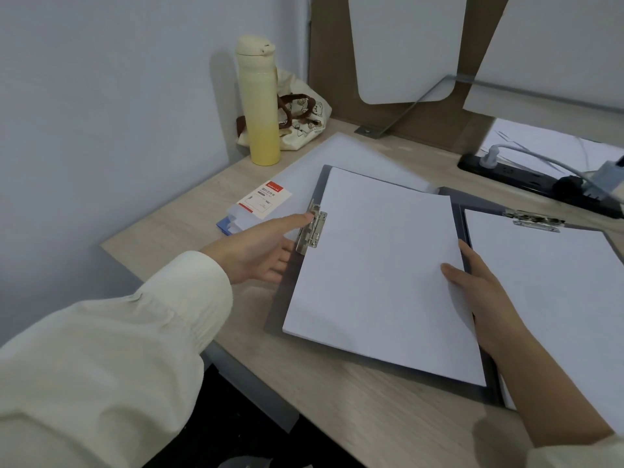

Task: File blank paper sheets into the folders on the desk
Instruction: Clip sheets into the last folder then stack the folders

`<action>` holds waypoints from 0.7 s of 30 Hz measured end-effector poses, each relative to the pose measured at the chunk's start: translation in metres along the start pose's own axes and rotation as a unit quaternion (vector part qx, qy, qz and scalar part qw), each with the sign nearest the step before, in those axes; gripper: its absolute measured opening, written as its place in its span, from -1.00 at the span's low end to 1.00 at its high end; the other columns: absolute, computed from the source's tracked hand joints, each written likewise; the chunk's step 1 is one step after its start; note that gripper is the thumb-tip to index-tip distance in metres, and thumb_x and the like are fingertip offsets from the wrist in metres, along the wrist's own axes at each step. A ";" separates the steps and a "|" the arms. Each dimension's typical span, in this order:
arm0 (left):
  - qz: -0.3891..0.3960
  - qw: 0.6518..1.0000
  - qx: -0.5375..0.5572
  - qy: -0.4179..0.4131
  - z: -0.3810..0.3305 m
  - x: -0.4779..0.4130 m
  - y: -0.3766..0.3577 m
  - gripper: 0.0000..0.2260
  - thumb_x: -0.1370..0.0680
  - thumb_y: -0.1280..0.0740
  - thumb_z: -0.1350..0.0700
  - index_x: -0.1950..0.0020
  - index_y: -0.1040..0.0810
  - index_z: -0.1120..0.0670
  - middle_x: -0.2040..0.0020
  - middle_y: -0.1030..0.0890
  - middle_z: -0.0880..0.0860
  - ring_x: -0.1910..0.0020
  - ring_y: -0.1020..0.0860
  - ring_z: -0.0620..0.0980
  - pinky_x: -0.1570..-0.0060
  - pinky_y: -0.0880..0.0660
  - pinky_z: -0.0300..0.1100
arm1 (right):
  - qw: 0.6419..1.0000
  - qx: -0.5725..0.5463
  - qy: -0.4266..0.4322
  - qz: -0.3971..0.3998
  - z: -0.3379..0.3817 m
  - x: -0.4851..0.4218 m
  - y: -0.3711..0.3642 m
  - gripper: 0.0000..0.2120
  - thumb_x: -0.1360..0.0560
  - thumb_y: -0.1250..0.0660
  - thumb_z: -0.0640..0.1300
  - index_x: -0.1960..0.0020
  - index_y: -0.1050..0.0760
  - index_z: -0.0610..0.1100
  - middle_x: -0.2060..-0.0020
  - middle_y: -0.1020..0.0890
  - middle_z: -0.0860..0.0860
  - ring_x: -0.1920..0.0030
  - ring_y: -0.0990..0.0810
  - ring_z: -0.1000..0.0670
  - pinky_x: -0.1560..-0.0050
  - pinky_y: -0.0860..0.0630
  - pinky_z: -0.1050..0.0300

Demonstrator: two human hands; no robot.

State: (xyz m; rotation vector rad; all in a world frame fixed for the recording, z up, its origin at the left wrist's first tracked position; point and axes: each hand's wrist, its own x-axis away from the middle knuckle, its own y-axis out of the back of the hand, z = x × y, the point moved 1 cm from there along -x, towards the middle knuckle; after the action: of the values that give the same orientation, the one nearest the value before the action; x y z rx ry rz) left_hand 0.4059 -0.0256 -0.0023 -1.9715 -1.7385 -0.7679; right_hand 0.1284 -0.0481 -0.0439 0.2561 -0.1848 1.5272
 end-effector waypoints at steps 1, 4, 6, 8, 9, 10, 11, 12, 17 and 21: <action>-0.002 1.000 0.019 -0.017 0.003 0.000 -0.001 -0.60 -0.53 -0.20 -0.19 -0.03 -0.59 0.11 0.10 -0.70 0.05 0.18 -0.66 -0.03 0.14 -0.57 -0.20 | 1.000 0.002 0.002 -0.002 0.000 0.000 0.000 -0.49 -0.56 -0.20 -0.23 -0.46 -0.22 0.06 -0.19 -0.48 0.11 0.04 -0.52 0.18 0.12 -0.44 0.25; -0.039 0.997 0.020 -0.069 0.015 -0.003 -0.002 -0.78 -0.55 -0.26 -0.03 -0.07 -0.57 0.06 0.03 -0.69 0.04 0.08 -0.65 -0.02 -0.04 -0.54 -0.12 | 1.000 0.005 0.006 -0.007 0.001 0.001 -0.002 -0.50 -0.56 -0.20 -0.23 -0.45 -0.23 0.06 -0.22 -0.47 0.11 0.02 -0.53 0.14 0.10 -0.43 0.26; -0.072 0.994 -0.014 -0.083 0.019 -0.005 -0.003 -0.78 -0.56 -0.27 0.00 -0.09 -0.58 0.08 -0.04 -0.68 0.04 0.00 -0.63 -0.01 -0.10 -0.50 -0.12 | 1.000 0.008 0.008 -0.011 0.001 0.001 -0.002 -0.49 -0.56 -0.19 -0.23 -0.46 -0.22 0.06 -0.25 -0.45 0.11 -0.03 -0.52 0.09 0.02 -0.42 0.23; -0.102 0.989 -0.036 -0.097 0.020 -0.007 -0.005 -0.79 -0.55 -0.28 0.01 -0.01 -0.60 0.12 -0.02 -0.67 0.05 0.04 -0.61 -0.02 0.01 -0.50 -0.21 | 1.000 0.006 0.012 -0.010 0.001 0.001 -0.002 -0.50 -0.56 -0.19 -0.23 -0.46 -0.22 0.05 -0.26 -0.46 0.12 -0.02 -0.53 0.10 0.00 -0.41 0.23; -0.113 0.987 -0.043 -0.103 0.020 -0.007 -0.005 -0.80 -0.56 -0.28 0.02 0.03 -0.60 0.13 0.01 -0.65 0.07 0.08 -0.58 -0.02 0.09 -0.48 -0.25 | 1.000 0.007 0.015 -0.009 0.001 0.001 -0.002 -0.50 -0.57 -0.19 -0.23 -0.46 -0.22 0.05 -0.25 -0.46 0.12 0.00 -0.53 0.12 0.02 -0.41 0.25; -0.119 0.986 -0.051 -0.107 0.020 -0.008 -0.005 -0.78 -0.57 -0.26 0.03 0.03 -0.60 0.15 0.05 -0.64 0.09 0.11 -0.56 -0.02 0.14 -0.47 -0.28 | 1.000 0.011 0.017 -0.008 0.000 0.000 -0.002 -0.50 -0.57 -0.19 -0.23 -0.46 -0.22 0.05 -0.24 -0.46 0.13 0.02 -0.53 0.14 0.04 -0.41 0.26; -0.124 0.984 -0.061 -0.108 0.021 -0.008 -0.006 -0.76 -0.58 -0.24 0.03 0.00 -0.59 0.18 0.09 -0.62 0.09 0.13 -0.54 -0.01 0.17 -0.45 -0.29 | 1.000 0.013 0.018 -0.007 0.000 0.000 -0.003 -0.51 -0.57 -0.18 -0.23 -0.46 -0.22 0.04 -0.23 -0.46 0.12 0.02 -0.52 0.13 0.05 -0.41 0.26; -0.128 0.983 -0.073 -0.109 0.022 -0.009 -0.007 -0.72 -0.59 -0.21 0.03 -0.02 -0.59 0.21 0.12 -0.59 0.09 0.14 -0.51 0.00 0.15 -0.42 -0.28 | 1.000 0.014 0.016 -0.006 -0.001 -0.001 -0.002 -0.51 -0.57 -0.18 -0.23 -0.46 -0.22 0.03 -0.22 -0.46 0.12 0.02 -0.52 0.12 0.04 -0.41 0.25; -0.136 0.980 -0.092 -0.116 0.026 -0.010 -0.011 -0.71 -0.63 -0.11 0.03 0.13 -0.55 0.11 0.19 -0.56 0.06 0.19 -0.46 -0.03 0.09 -0.37 -0.20 | 0.994 0.101 0.026 -0.023 0.002 0.000 -0.003 -0.48 -0.56 -0.21 -0.18 -0.49 -0.15 -0.04 -0.36 -0.40 0.00 -0.25 -0.45 -0.06 -0.27 -0.35 0.07; -0.143 0.981 -0.046 -0.125 0.026 -0.007 -0.013 -0.72 -0.62 -0.12 0.04 0.20 -0.53 0.05 0.28 -0.52 0.01 0.29 -0.43 -0.07 0.19 -0.34 -0.23 | 0.925 0.373 0.063 -0.036 0.009 0.003 -0.007 -0.51 -0.55 -0.22 -0.12 -0.45 -0.19 -0.13 -0.38 -0.30 -0.13 -0.29 -0.39 -0.17 -0.17 -0.34 0.08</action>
State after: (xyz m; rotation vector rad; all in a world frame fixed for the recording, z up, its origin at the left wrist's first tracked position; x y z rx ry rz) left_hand 0.3962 -0.0124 -0.0276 -1.9718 -2.2057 -0.7275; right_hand 0.1354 -0.0476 -0.0342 0.7552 0.5192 1.4789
